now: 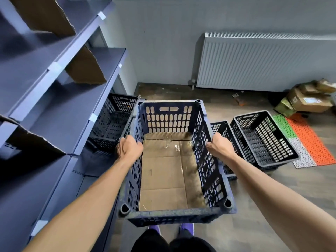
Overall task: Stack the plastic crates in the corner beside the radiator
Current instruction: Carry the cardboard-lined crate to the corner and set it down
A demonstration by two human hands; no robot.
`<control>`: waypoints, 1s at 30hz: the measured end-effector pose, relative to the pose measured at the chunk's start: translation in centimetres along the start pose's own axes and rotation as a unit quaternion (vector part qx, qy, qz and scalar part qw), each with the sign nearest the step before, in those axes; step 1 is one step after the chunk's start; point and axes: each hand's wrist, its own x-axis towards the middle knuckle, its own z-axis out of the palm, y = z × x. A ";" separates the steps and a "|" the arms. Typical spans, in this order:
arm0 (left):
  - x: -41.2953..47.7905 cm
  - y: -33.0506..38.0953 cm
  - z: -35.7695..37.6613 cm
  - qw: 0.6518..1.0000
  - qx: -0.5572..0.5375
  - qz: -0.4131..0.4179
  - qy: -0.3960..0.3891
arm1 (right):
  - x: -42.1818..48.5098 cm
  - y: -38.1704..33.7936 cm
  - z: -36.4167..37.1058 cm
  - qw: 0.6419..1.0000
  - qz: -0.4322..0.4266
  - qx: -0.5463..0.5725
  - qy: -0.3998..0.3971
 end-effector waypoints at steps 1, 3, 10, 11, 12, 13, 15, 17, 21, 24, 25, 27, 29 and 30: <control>1.0 0.4 0.0 1.000 0.001 0.001 -0.001 | 0.8 -0.4 -0.4 1.000 0.001 -0.001 0.003; 3.0 1.3 -0.2 1.000 0.001 0.001 -0.001 | 2.4 -1.2 -1.2 1.000 0.000 -0.001 0.010; 12.4 4.5 -1.2 0.999 -0.030 0.027 -0.008 | 9.1 -6.2 -3.6 0.998 0.033 -0.011 0.044; 14.1 5.0 -1.5 0.999 -0.032 0.033 -0.010 | 10.2 -7.1 -3.9 0.998 0.040 -0.012 0.046; 15.4 5.4 -1.8 0.999 -0.032 0.037 -0.013 | 11.2 -7.9 -4.1 0.998 0.047 -0.009 0.048; 17.0 5.9 -2.2 0.999 -0.032 0.041 -0.016 | 12.4 -8.8 -4.4 0.997 0.054 -0.008 0.049; 20.1 6.5 -2.9 0.998 -0.029 0.049 -0.020 | 14.3 -10.5 -4.9 0.997 0.063 -0.013 0.052; 22.5 7.1 -3.7 0.998 -0.028 0.057 -0.023 | 15.8 -12.0 -5.3 0.996 0.065 -0.017 0.056; 26.8 8.7 -5.4 0.997 -0.035 0.065 -0.022 | 18.9 -14.5 -6.0 0.996 0.065 -0.005 0.067; 29.4 9.9 -6.3 0.997 -0.029 0.068 -0.016 | 21.4 -15.6 -6.4 0.995 0.063 0.008 0.077; 30.3 10.3 -6.4 0.997 -0.027 0.068 -0.017 | 22.2 -16.0 -6.5 0.995 0.064 0.009 0.080; 31.9 11.2 -6.4 0.997 -0.027 0.064 -0.019 | 24.1 -16.5 -6.8 0.995 0.060 0.014 0.083; 33.6 12.3 -6.4 0.998 -0.026 0.054 -0.021 | 26.5 -17.0 -7.2 0.995 0.060 0.020 0.080; 34.6 12.9 -6.3 0.998 -0.025 0.048 -0.020 | 28.0 -17.2 -7.3 0.995 0.058 0.021 0.075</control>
